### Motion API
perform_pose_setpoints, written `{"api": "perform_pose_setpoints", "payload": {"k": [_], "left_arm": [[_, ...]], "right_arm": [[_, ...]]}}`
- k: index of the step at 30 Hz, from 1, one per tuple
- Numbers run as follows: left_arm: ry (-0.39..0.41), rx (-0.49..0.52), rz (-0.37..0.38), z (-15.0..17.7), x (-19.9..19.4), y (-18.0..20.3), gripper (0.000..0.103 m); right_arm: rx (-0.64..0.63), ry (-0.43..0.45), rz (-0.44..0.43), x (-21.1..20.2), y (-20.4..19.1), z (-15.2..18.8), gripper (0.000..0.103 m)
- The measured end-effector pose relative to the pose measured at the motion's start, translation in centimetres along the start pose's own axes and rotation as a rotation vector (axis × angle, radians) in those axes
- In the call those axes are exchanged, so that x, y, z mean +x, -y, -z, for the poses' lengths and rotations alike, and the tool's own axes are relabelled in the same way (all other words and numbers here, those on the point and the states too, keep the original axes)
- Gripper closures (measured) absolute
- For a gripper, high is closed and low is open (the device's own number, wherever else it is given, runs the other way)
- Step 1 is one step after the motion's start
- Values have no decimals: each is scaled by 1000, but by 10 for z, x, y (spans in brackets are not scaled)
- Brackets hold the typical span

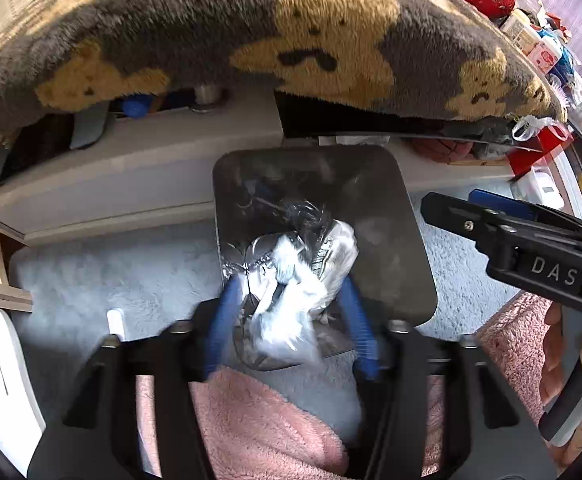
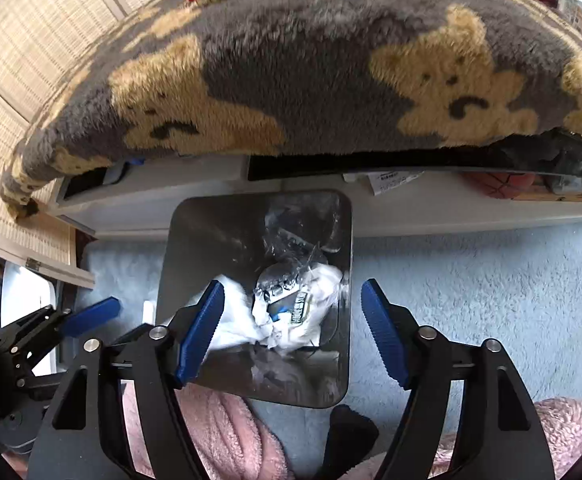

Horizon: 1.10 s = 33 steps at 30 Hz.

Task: Collect trash
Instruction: 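Open the left tool over the bin while the right tool drops the packet, then raise both open tools back toward the trash on the table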

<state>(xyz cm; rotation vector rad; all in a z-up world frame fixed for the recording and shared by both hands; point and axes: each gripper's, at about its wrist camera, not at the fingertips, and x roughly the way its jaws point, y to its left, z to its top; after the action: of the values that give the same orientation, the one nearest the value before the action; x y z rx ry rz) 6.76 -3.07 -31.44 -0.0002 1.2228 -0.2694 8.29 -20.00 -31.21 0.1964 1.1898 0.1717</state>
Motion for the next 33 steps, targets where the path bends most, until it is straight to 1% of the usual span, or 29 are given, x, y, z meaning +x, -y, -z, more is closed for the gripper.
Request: {"api": "perform_pose_setpoints", "payload": {"k": [1,2,3,4,6,7,8,9,11,16,21,26,30,32,33], "left_arm": [[9,2,-6,0,-4,0,41],[19,5,-12,0,-8,1,35],[26,8,-15,0,-12,1,30],[33,13,-18,0,-16,2,28],[48,19,-26,0,-24,3,19],[56,22,-30,0,-29,3,17],[64,23,-32,-1,-34,3,13],[72,24,-33,-3,-38,2,11],[96,24,-34,-7,-49,1,8],[153,23,-36,-22,-73,0,8],[193,28,-33,-40,-86,-5,8],[195,23,-46,-61,-82,-16,8],[209,36,-61,-88,-80,-23,8],[222,36,-61,-100,-82,-27,8],[229,35,-62,-106,-82,-30,8]], "right_arm": [[2,6,0,-3,1,0,30],[6,15,0,-7,2,-1,28],[8,22,0,-10,3,-2,24],[11,34,1,-15,4,-3,18],[15,53,4,-24,7,-5,17],[16,62,6,-29,7,-7,11],[17,77,10,-36,8,-9,3],[17,92,13,-41,9,-11,4],[15,119,19,-51,11,-17,3],[27,190,16,-79,17,-38,3],[33,247,7,-92,16,-64,3],[11,261,6,-84,1,-92,3],[19,281,-3,-71,-9,-116,4],[17,295,-8,-66,-14,-124,5],[13,301,-13,-62,-19,-131,8]]}}
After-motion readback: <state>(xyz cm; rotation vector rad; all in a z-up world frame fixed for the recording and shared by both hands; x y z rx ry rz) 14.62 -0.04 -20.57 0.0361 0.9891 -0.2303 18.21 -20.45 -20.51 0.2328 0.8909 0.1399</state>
